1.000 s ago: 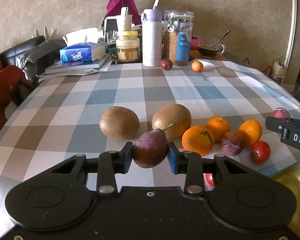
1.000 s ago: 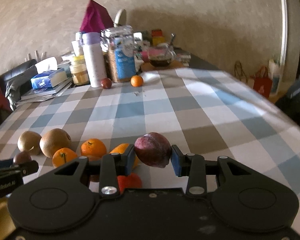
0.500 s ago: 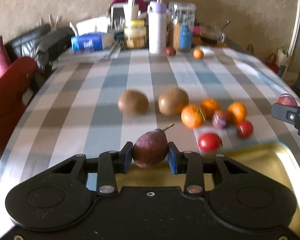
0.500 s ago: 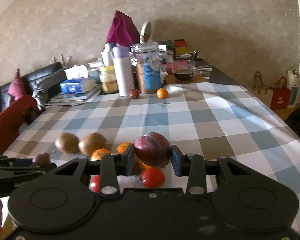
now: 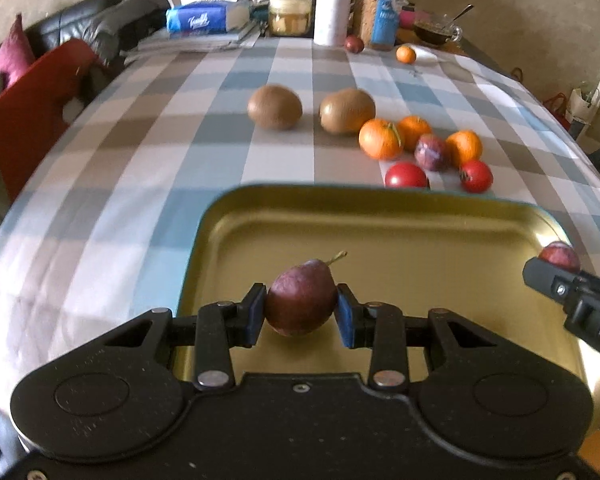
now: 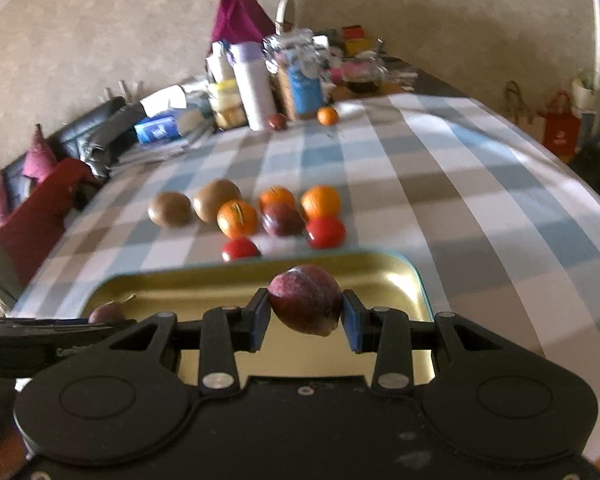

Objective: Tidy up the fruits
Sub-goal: 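Carry both fruits over the gold tray and open both tools to drop them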

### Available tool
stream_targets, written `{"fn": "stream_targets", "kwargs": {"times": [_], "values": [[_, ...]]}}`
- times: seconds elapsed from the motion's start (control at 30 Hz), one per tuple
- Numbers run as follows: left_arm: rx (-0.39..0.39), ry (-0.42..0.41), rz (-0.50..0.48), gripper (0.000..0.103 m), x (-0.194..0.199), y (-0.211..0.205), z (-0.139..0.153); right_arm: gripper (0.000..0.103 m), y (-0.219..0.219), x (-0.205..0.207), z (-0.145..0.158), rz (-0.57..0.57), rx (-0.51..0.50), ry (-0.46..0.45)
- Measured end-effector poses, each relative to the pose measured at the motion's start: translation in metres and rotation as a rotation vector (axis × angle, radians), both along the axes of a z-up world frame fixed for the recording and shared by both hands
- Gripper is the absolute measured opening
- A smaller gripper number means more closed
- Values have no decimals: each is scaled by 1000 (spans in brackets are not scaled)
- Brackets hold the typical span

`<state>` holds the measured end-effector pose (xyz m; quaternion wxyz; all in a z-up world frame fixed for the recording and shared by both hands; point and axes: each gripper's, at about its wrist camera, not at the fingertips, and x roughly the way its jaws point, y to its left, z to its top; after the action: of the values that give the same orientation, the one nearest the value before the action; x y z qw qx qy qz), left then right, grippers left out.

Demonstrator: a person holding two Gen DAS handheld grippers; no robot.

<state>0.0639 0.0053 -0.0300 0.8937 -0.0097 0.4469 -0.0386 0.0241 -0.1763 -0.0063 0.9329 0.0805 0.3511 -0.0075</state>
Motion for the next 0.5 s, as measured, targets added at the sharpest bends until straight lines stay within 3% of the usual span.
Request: {"fn": "stream_targets", "kwargs": {"times": [0.17, 0.4, 0.5], "values": [[51, -46, 9, 45, -13, -5, 4, 40, 2, -15, -9, -23, -4, 20], [58, -70, 4, 45, -20, -7, 9, 40, 6, -19, -8, -12, -4, 27], [56, -65, 3, 50, -21, -6, 6, 41, 10, -22, -7, 4, -14, 21]]}}
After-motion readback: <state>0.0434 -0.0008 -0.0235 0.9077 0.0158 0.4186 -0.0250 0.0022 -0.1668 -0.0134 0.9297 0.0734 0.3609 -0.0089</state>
